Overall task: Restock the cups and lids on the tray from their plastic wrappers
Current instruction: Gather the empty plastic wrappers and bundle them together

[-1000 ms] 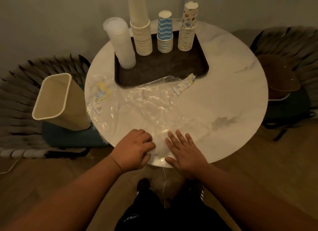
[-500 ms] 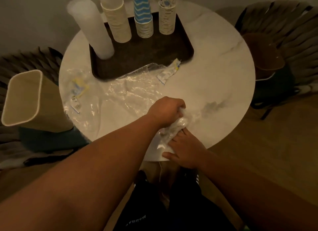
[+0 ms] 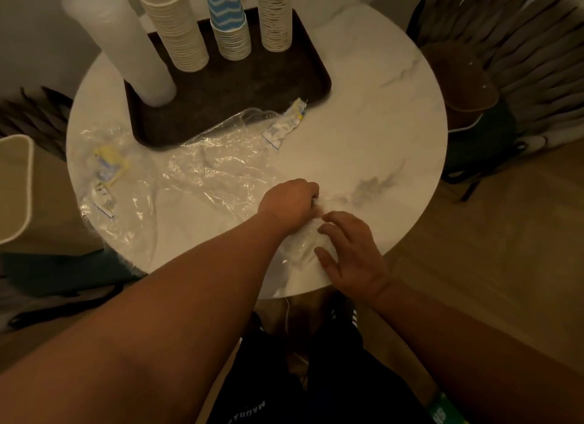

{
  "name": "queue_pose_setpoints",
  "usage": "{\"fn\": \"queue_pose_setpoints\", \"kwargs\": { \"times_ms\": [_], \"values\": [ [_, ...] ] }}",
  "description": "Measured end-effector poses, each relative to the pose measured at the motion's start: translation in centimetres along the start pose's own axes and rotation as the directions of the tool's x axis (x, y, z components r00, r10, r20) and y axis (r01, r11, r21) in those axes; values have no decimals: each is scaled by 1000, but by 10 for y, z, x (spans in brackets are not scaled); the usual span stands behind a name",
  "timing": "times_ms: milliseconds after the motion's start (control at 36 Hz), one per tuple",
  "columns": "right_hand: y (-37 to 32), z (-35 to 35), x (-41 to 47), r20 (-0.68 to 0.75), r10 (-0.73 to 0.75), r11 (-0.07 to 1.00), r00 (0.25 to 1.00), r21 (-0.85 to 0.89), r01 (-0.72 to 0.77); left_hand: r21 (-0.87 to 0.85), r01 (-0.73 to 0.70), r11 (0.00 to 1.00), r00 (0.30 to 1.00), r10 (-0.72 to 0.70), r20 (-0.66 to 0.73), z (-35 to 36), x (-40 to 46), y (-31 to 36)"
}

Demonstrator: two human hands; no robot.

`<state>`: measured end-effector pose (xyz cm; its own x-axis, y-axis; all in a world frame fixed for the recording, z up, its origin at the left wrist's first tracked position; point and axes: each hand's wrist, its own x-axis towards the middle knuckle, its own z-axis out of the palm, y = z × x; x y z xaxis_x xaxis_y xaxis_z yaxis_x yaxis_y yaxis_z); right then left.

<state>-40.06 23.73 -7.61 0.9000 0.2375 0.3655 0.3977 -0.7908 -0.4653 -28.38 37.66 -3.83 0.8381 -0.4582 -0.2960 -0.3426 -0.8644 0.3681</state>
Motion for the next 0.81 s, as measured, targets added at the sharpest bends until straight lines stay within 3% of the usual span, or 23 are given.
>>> {"fn": "queue_pose_setpoints", "kwargs": {
  "times_ms": [167,222,278,361,444,556,694,806],
  "values": [
    [7,-3,13,207,29,999,978,-25,-25,-111,-28,993,999,31,18,-16,-3,-1],
    [10,-4,13,286,38,998,958,-50,-24,-158,-86,984,989,65,-134,-29,-14,-9],
    [10,-6,13,373,31,998,927,-57,-10,-66,-187,980,949,162,-270,-39,-35,-21],
    [12,-12,11,450,25,995,893,-98,22,158,-400,903,891,423,-164,-35,-64,-42],
    [15,-18,8,486,48,986,873,-161,35,261,-453,852,884,468,8,-27,-80,-55],
    [19,-20,7,520,45,981,853,-186,61,386,-511,768,834,552,6,-5,-89,-59],
    [23,-28,7,534,21,980,845,-177,88,403,-500,766,819,570,-68,12,-84,-43],
    [27,-32,9,562,-6,977,827,-174,125,396,-563,726,776,629,-50,18,-75,-34]
  ]
}}
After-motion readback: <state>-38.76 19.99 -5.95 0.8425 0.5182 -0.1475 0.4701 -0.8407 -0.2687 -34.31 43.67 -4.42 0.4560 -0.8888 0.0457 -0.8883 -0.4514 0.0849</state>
